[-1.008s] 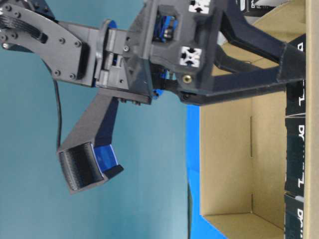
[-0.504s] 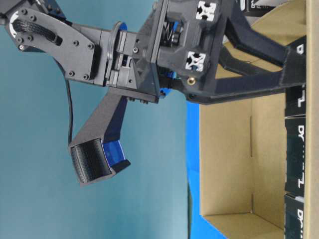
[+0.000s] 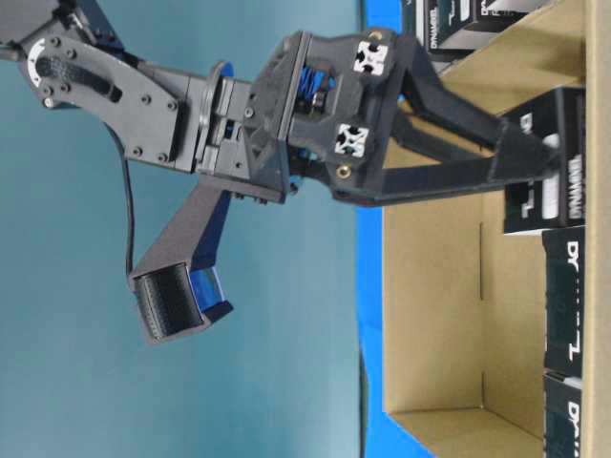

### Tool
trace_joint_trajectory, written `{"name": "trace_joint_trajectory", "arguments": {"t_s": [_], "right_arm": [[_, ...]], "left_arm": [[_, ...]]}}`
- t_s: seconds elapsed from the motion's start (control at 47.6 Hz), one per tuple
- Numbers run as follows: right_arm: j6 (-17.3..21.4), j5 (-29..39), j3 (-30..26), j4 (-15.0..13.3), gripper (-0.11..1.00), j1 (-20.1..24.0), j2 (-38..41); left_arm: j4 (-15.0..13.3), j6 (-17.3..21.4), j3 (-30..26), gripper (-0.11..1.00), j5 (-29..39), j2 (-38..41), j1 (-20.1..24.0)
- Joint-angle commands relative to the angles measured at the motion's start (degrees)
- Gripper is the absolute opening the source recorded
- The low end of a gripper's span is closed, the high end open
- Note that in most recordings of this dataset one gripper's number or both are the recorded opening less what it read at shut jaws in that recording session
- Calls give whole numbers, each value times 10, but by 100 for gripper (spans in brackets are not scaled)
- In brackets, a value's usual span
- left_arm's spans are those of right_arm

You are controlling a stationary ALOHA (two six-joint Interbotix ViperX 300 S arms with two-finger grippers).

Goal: Pick the box from inside the cardboard box.
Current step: 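Close the right gripper on the rightmost black DYNAMIXEL box, then lift the held black box up out of the cardboard box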

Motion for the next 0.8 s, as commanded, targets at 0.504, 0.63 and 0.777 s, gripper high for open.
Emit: {"name": "trace_joint_trajectory", "arguments": {"t_s": [0.504,0.63,0.777], "right_arm": [[-7,47,-33,2,99,3,-19],[-12,38,-33,-4,99,12,-18],[-14,30,-24,-18,99,20,-17]], "left_arm": [[2,1,-15,-4,-3,1,1],[2,1,-15,-4,-3,1,1],[2,1,-15,-4,-3,1,1]]}}
